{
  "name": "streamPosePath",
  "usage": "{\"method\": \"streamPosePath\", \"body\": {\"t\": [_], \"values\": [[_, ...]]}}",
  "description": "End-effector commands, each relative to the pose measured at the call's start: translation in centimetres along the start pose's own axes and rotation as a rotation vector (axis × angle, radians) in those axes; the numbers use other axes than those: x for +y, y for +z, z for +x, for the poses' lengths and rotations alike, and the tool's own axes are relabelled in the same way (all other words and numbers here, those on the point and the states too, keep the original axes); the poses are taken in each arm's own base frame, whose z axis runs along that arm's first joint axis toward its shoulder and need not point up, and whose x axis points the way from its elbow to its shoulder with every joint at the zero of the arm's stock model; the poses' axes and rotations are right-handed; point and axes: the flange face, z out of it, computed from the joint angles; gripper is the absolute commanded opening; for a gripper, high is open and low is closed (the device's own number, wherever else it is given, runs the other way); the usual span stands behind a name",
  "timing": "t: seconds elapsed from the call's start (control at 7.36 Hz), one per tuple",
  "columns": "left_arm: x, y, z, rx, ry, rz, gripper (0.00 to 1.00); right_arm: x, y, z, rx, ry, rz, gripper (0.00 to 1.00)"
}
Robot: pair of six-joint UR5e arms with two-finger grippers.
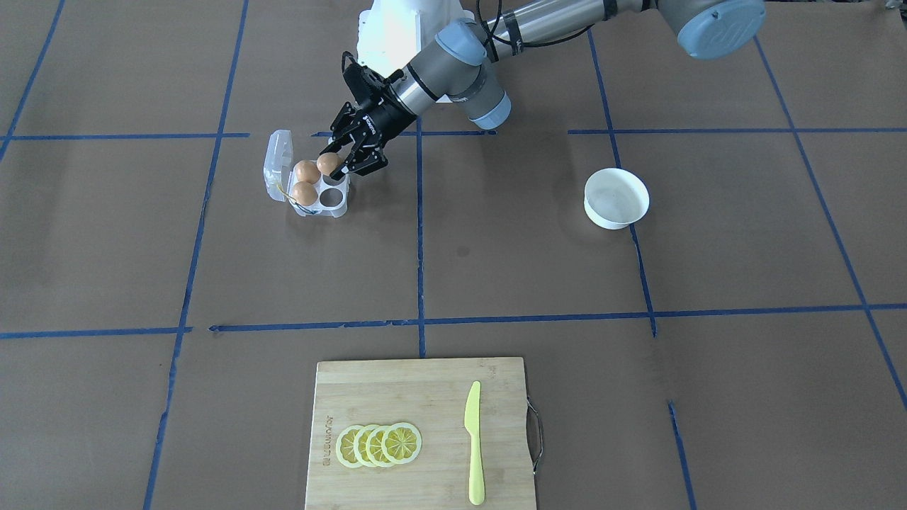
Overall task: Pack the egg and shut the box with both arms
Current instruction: 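Lower the egg into the empty carton cup and open the left gripper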
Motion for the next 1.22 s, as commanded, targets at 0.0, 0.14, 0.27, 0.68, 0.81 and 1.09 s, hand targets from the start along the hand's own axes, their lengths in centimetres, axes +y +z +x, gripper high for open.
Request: {"method": "streamPosePath", "body": {"t": [0.0,0.14,0.27,0.68,0.81,1.09], "values": [[-0.1,0.1,0.1,0.001,-0.005,0.001,0.43,0.1,0.0,0.0,0.0,0.0,-0.001,1.0],[-0.5,0.2,0.1,0.0,-0.012,0.004,0.44,0.1,0.0,0.1,-0.001,0.002,0.001,1.0],[-0.6,0.3,0.2,0.0,-0.016,0.006,0.45,0.1,0.0,0.1,0.0,0.002,0.001,1.0],[-1.0,0.4,0.3,-0.001,-0.053,0.012,0.99,0.1,0.0,0.1,-0.001,0.004,-0.001,1.0],[-1.1,0.3,0.2,-0.002,-0.053,0.014,0.99,0.1,0.0,0.1,0.0,0.004,-0.001,1.0],[-1.5,0.3,-0.7,-0.012,-0.063,0.016,1.0,0.1,0.0,0.1,-0.001,0.004,0.0,1.0]]}}
